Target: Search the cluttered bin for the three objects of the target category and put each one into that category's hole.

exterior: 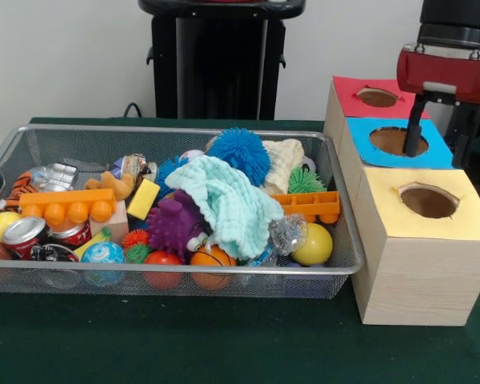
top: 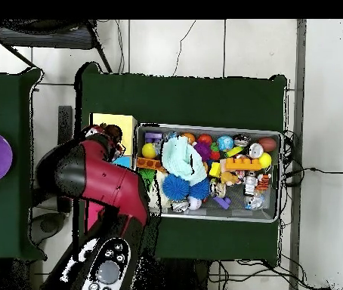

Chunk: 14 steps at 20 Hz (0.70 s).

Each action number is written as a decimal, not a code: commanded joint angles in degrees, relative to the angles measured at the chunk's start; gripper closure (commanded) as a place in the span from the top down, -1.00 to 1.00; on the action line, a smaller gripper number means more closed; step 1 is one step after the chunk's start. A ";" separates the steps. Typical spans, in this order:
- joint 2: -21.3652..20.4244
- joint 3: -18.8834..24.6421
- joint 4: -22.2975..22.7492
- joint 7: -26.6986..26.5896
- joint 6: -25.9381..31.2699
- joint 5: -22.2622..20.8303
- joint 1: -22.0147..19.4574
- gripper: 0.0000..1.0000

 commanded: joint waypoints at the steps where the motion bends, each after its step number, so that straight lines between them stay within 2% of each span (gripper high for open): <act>1: -0.93 2.02 2.83 5.17 7.72 -3.37 -6.73 1.00; 8: -4.37 3.63 4.11 -1.13 6.97 -8.87 -13.97 1.00; 14: -6.75 8.66 5.89 -4.94 5.26 -13.65 -22.00 1.00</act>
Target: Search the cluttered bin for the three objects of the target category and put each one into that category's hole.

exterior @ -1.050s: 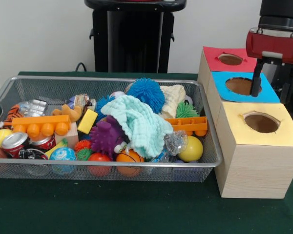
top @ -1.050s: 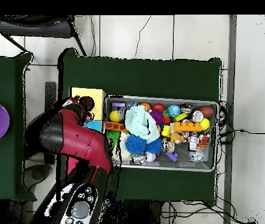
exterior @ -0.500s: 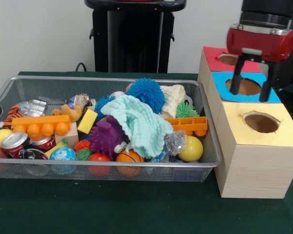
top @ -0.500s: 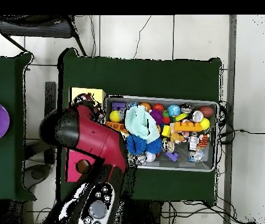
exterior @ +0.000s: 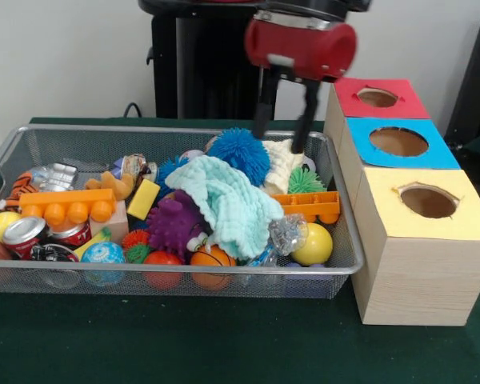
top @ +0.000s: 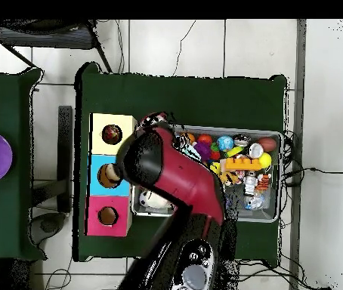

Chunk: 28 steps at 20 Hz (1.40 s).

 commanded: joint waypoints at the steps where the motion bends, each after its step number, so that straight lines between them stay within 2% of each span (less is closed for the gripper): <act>1: -2.44 9.54 6.40 -5.52 3.84 -6.67 -8.39 1.00; 6: -3.52 13.41 8.05 -6.13 2.17 -10.80 -14.34 1.00; 14: -2.86 20.74 9.93 -6.06 -1.68 -17.85 -23.83 1.00; 21: -0.46 25.08 8.81 -5.50 -3.18 -24.15 -29.90 1.00; 28: 1.38 27.91 5.98 -5.36 -2.32 -29.56 -34.98 1.00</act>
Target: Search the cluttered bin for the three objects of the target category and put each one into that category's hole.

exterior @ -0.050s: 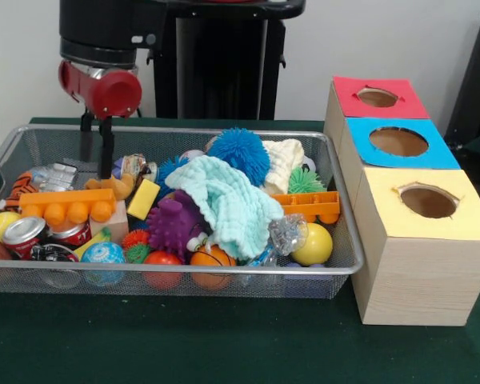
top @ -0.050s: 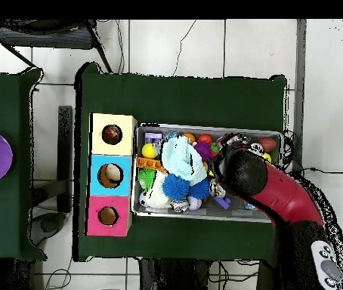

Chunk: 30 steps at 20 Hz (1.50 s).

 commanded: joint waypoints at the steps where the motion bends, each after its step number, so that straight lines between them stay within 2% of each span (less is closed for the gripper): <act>1: 3.39 9.13 1.54 -5.17 -2.10 -6.59 -4.16 1.00; 11: 7.93 11.46 -1.15 -1.24 -4.31 -9.85 -6.84 1.00; 22: 13.14 10.95 -2.18 2.05 -8.17 -9.63 -6.01 1.00; 30: 14.04 9.05 -3.29 1.82 -7.26 -9.52 -4.82 1.00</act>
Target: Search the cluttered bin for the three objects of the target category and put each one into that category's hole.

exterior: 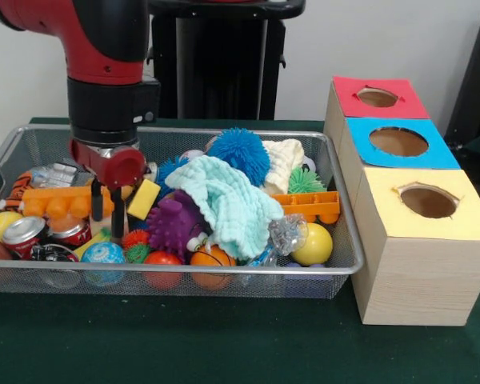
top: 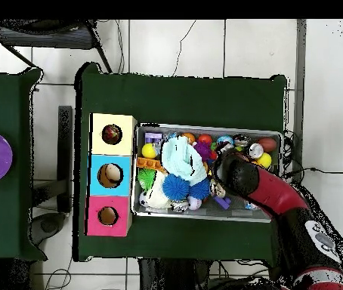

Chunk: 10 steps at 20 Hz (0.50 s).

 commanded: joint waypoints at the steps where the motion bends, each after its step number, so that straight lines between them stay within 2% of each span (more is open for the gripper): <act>1: 4.46 2.28 -2.20 1.69 -0.30 -3.01 1.05 1.00; 6: 4.31 -1.37 -2.63 1.98 2.34 -2.86 3.21 1.00; 10: 2.24 -3.20 0.47 2.24 5.06 -2.73 3.77 1.00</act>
